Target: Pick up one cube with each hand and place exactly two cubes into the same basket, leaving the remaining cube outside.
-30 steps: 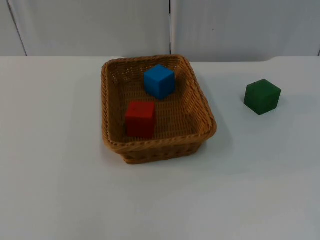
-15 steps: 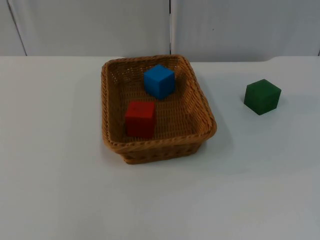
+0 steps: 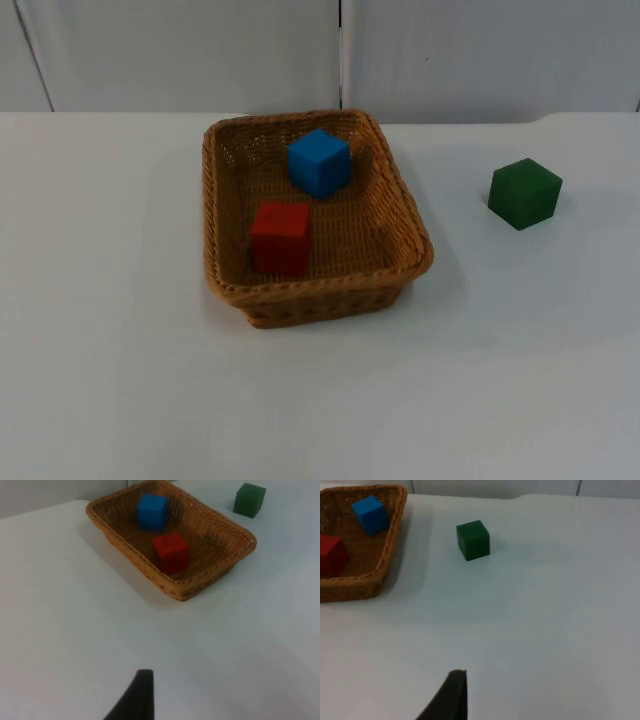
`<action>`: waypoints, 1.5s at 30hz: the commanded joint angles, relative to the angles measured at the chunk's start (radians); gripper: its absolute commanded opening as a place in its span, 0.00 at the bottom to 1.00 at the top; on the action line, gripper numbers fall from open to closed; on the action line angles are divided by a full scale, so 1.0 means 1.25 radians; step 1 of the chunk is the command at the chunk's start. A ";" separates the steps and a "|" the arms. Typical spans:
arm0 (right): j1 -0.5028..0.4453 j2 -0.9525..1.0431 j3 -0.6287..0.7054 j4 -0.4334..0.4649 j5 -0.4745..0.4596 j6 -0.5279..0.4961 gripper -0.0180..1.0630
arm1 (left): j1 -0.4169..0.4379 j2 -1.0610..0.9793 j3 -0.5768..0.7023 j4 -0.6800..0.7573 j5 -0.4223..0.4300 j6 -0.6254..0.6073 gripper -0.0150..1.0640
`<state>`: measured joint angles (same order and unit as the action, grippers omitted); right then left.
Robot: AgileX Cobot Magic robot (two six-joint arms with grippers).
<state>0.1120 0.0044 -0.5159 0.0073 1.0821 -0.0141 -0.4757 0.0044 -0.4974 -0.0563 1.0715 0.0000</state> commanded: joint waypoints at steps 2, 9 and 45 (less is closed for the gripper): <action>-0.045 -0.004 0.001 0.002 -0.002 0.000 0.99 | 0.000 -0.004 0.003 0.002 0.001 0.000 0.99; -0.056 -0.004 0.001 0.002 -0.002 0.000 0.99 | 0.000 -0.004 0.003 0.002 0.001 0.000 0.99; -0.056 -0.004 0.001 0.002 -0.002 0.000 0.99 | 0.244 -0.004 0.003 0.002 0.001 0.000 0.99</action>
<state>0.0506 0.0044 -0.5159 0.0073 1.0821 -0.0141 -0.1904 0.0044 -0.4974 -0.0563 1.0715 0.0000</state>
